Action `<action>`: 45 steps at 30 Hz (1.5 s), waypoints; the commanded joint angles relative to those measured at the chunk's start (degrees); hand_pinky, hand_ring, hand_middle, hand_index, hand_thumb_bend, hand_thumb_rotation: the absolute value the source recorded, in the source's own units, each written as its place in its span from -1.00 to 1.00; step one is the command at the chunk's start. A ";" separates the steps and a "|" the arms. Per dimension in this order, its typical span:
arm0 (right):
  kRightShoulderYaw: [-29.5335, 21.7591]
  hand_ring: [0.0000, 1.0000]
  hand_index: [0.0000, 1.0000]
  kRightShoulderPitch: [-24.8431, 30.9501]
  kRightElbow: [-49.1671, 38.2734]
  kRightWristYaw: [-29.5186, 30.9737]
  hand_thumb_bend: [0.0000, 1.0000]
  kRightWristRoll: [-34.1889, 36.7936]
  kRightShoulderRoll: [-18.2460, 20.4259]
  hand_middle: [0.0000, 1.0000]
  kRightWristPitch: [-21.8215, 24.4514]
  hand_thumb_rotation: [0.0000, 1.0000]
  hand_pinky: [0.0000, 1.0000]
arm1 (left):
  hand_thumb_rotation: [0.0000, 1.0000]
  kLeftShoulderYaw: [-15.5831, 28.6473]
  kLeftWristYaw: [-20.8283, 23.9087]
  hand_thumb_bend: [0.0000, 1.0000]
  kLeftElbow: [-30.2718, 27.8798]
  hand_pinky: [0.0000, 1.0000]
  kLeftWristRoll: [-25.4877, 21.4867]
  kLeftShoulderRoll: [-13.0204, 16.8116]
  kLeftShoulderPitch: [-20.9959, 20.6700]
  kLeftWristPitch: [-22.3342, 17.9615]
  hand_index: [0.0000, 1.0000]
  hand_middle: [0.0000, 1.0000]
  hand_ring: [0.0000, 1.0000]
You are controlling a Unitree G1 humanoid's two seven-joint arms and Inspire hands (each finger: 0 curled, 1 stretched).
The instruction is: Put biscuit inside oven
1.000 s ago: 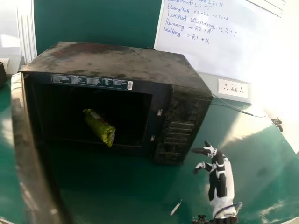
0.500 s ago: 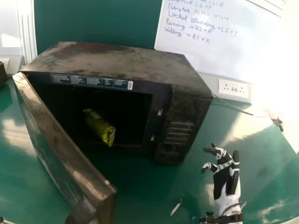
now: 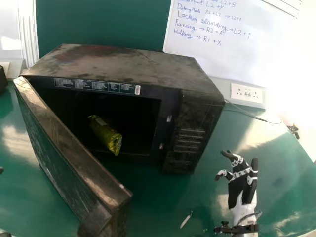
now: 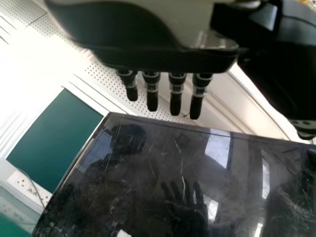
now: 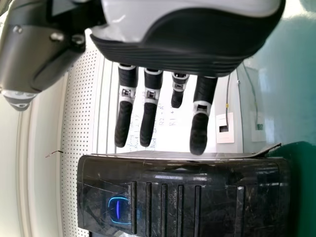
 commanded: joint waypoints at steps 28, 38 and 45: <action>-1.43 0.63 0.62 -2.43 1.91 -3.38 1.00 -2.65 1.17 0.69 -2.40 0.50 -0.18 | 1.00 3.85 -0.01 0.86 -11.87 0.92 12.99 1.13 3.31 6.11 0.79 0.86 0.86; -1.35 0.75 0.67 -2.79 2.26 -3.23 1.00 -2.29 1.15 0.78 -2.22 0.51 0.07 | 1.00 2.98 0.01 0.87 -14.26 0.81 15.15 1.09 4.03 8.46 0.77 0.85 0.84; -1.30 0.81 0.72 -3.13 3.11 -1.74 1.00 -1.58 0.86 0.83 -1.90 0.57 0.41 | 1.00 1.48 0.06 0.91 -17.88 0.87 16.96 2.06 5.22 12.66 0.78 0.86 0.85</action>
